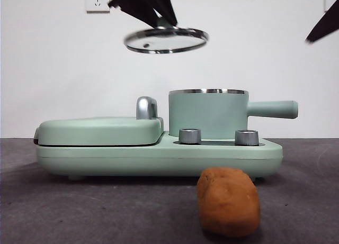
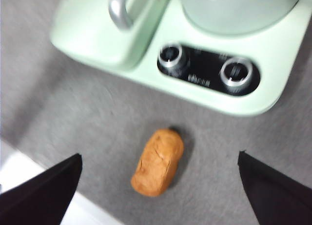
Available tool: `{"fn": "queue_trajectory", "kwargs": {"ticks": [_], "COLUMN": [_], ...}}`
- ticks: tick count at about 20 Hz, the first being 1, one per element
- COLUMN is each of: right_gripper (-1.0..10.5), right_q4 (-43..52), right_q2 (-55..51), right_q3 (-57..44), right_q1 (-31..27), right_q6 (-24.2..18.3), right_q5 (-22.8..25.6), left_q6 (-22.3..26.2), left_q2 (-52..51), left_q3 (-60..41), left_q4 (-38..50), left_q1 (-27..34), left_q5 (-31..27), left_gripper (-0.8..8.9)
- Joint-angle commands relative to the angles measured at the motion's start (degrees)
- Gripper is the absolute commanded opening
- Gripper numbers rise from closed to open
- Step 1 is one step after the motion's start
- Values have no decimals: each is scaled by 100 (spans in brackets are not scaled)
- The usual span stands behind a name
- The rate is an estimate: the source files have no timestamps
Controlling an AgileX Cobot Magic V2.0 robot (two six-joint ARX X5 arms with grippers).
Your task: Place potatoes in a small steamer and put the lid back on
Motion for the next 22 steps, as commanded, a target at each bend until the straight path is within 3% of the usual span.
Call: {"fn": "queue_trajectory", "kwargs": {"ticks": [1, 6, 9, 18, 20, 22], "right_gripper": [509, 509, 509, 508, 447, 288], "right_q4": [70, 127, 127, 507, 684, 772], "right_q2": [535, 1676, 2249, 3565, 3668, 3679], "right_q3": [118, 118, 118, 118, 118, 118], "right_q1": [603, 1316, 1484, 1523, 1523, 1523], "right_q6": [372, 772, 1069, 1115, 1115, 1115], "right_q5": [472, 1032, 1016, 560, 463, 422], "left_q6": [35, 35, 39, 35, 37, 37], "left_q2": [-280, -507, -527, -527, -527, -527], "left_q3": [181, 181, 181, 181, 181, 181], "left_q4": [48, -291, -466, -490, -494, -494], "left_q1": [94, 310, 345, 345, 345, 345], "left_q5": [35, 35, 35, 37, 37, 37], "left_gripper": [18, 18, 18, 18, 18, 18]}}
